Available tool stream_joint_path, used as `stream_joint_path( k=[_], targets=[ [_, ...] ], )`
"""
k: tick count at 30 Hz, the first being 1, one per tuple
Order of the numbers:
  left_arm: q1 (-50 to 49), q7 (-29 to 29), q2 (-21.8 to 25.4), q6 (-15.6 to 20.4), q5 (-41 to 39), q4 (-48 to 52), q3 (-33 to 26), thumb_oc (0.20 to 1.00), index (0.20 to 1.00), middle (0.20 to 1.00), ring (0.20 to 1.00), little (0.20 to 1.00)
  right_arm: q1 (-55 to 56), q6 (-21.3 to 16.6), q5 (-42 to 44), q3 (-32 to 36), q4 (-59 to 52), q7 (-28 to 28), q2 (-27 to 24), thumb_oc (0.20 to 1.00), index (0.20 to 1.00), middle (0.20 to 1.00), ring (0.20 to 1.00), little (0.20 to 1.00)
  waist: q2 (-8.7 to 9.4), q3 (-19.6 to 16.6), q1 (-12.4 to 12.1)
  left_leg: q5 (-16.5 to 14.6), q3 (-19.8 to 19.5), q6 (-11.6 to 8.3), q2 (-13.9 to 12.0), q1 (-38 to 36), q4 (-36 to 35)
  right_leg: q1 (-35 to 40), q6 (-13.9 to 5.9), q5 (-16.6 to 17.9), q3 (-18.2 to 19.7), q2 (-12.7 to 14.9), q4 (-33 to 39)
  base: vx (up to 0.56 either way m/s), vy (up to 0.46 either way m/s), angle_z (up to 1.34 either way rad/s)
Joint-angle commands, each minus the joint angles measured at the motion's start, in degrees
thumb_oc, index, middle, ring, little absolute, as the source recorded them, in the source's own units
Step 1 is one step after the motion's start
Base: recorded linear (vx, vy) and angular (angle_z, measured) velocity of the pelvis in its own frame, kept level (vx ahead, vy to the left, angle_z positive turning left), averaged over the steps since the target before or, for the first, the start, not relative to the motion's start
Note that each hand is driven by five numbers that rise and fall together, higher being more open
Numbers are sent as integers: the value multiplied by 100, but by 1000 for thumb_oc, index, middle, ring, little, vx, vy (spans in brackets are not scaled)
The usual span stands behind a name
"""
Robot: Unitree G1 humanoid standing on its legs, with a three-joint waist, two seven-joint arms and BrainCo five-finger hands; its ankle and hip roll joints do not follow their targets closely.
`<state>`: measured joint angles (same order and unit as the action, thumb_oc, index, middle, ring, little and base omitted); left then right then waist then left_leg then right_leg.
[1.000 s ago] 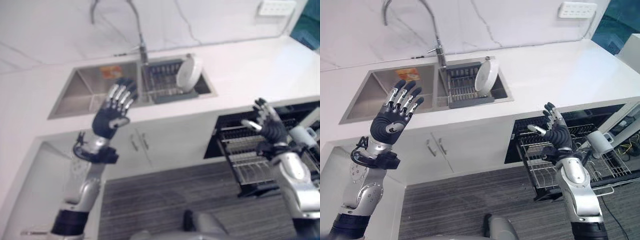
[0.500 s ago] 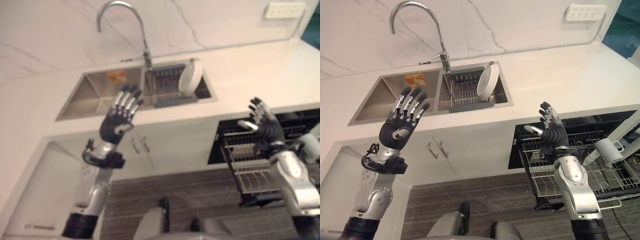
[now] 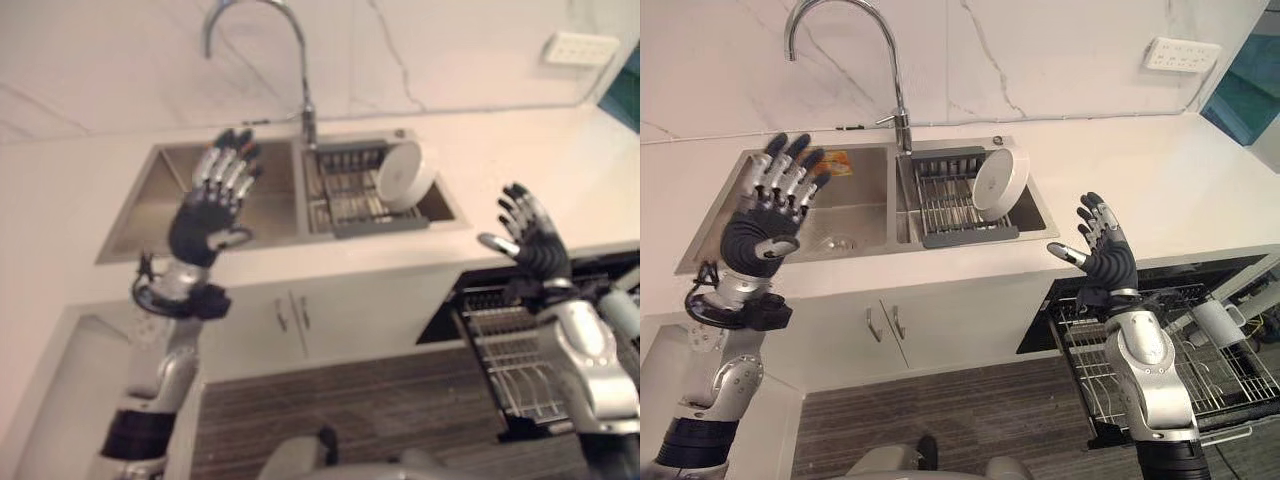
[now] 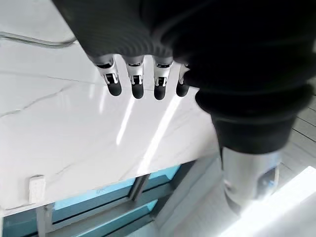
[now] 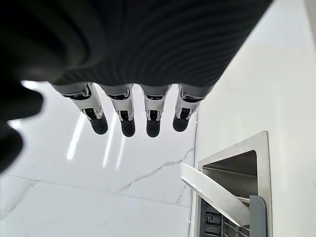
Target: Place the dishes in the dishwasher.
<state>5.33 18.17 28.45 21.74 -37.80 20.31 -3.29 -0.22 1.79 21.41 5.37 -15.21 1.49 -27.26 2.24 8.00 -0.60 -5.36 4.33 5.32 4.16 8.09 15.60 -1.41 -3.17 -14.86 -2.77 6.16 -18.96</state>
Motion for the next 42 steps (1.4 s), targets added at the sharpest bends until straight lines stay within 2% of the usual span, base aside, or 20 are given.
stream_joint_path(
  k=[1,2,3,4,5,6,7,9,10,11,12,16,22,28,30,33,38,42],
  targets=[
    [143,-101,111,458,189,163,-95,1000,1000,1000,1000,1000,-272,-438,-205,104,-279,50,-31,1000,1000,1000,1000,1000,-101,-273,4,-432,-380,-205,-241,32,159,-31,-136,883,-416,-165,177,123,149,9],
    [159,-103,126,453,168,163,-75,1000,1000,1000,1000,1000,-291,-448,-171,88,-289,11,-56,1000,1000,1000,1000,1000,-106,-274,4,-424,-396,-176,-234,42,159,50,-174,1040,-459,-197,177,126,142,10],
    [184,-88,112,428,139,147,-27,1000,1000,1000,1000,1000,-309,-487,-213,54,-282,57,-67,1000,1000,1000,1000,1000,-139,-249,26,-403,-481,-132,-222,43,159,150,-241,1450,-477,-280,177,105,145,11],
    [187,-59,68,412,126,107,6,1000,1000,1000,1000,1000,-309,-560,-228,38,-261,97,-59,1000,1000,1000,1000,1000,-172,-189,47,-394,-545,-105,-216,20,159,11,-279,1691,-474,-318,-282,91,140,5],
    [158,-29,48,392,81,100,-1,1000,1000,1000,1000,1000,-291,-603,-232,41,-251,99,-39,1000,1000,1000,1000,1000,-186,-156,54,-395,-593,-98,-197,9,159,-145,-280,1731,-428,-337,-662,111,118,-3],
    [113,32,-11,313,4,63,-55,1000,1000,1000,1000,1000,-260,-664,41,29,-247,-147,13,1000,1000,1000,1000,1000,-192,-126,89,-399,-672,-94,-178,-34,159,-384,-247,1724,-272,-387,-1110,170,47,-10],
    [82,65,-33,223,-99,26,-111,1000,1000,1000,1000,1000,-216,-671,-3,54,-221,-241,68,1000,1000,1000,1000,1000,-172,-134,113,-421,-696,-101,-155,-72,159,-473,-197,1735,-249,-331,-869,221,-25,-21],
    [135,63,-10,86,-336,-19,-98,1000,1000,1000,1000,1000,-114,-712,-49,104,-136,-290,35,1000,1000,1000,1000,1000,-148,-141,217,-465,-759,-147,-152,-133,159,-362,-125,1652,-146,-284,177,182,-149,-11],
    [185,59,-32,75,-410,-36,-9,1000,1000,1000,1000,1000,-15,-805,-39,161,-131,-315,17,1000,1000,1000,1000,1000,-57,-84,339,-532,-747,-159,-60,-191,159,-724,-129,1303,167,-229,177,121,-209,-1],
    [206,39,-49,75,-383,-31,43,1000,1000,1000,1000,1000,12,-838,-53,170,-148,-309,34,1000,1000,1000,1000,1000,-32,-79,400,-582,-730,-150,-31,-210,159,-856,-166,1410,307,-214,177,148,-316,0],
    [194,-77,-112,108,-247,-2,189,1000,1000,1000,1000,1000,-85,-676,81,169,-207,-250,-16,1000,1000,1000,1000,1000,-43,-30,486,-652,-666,-176,-101,-293,159,-1034,-203,1420,424,-229,177,131,-249,38],
    [248,-155,-26,-31,-355,99,262,1000,1000,1000,1000,1000,-342,-429,288,110,-126,-93,-186,1000,1000,1000,1000,1000,-20,-163,419,-756,-450,-203,-182,-359,159,-954,-217,1226,251,-165,177,131,-228,29],
    [73,-169,-98,-104,-417,104,117,1000,1000,1000,1000,1000,-306,-288,529,74,-177,-266,-19,1000,1000,1000,1000,1000,-64,-296,424,-811,-140,-252,-397,-478,159,-735,-102,1000,233,-267,177,96,-128,-10],
    [-17,-61,-94,-94,-534,-50,184,1000,1000,1000,1000,1000,-587,-199,513,-42,61,-268,-180,1000,1000,1000,1000,1000,-42,-323,303,-798,-214,-312,-449,-531,159,-626,-41,917,155,-297,177,63,-92,7],
    [48,-62,-87,-89,-506,-116,266,1000,1000,1000,1000,1000,-800,-173,973,-135,364,-397,-268,1000,1000,1000,1000,1000,-14,-335,225,-798,-264,-330,-448,-544,159,-581,-33,893,99,-282,177,36,-49,6],
    [138,-4,-89,-88,-493,-230,386,1000,1000,1000,1000,1000,-1078,-225,1090,-264,882,-382,-285,1000,1000,1000,1000,1000,23,-363,113,-811,-334,-347,-441,-561,159,-514,-23,851,4,-254,177,32,-30,15],
    [275,47,-59,-158,-543,-342,482,1000,1000,1000,1000,1000,-1487,118,1899,-421,1646,-710,-168,1000,1000,1000,1000,1000,65,-405,-36,-828,-410,-362,-432,-589,159,-416,1,783,-156,-197,177,14,-13,14],
    [404,43,-32,-241,-553,-440,544,1000,1000,1000,1000,1000,-1852,224,2452,-501,2228,-767,-190,1000,1000,1000,1000,1000,87,-435,-133,-845,-441,-380,-437,-606,159,-349,19,733,-250,-168,177,14,-11,19]
  ],
)
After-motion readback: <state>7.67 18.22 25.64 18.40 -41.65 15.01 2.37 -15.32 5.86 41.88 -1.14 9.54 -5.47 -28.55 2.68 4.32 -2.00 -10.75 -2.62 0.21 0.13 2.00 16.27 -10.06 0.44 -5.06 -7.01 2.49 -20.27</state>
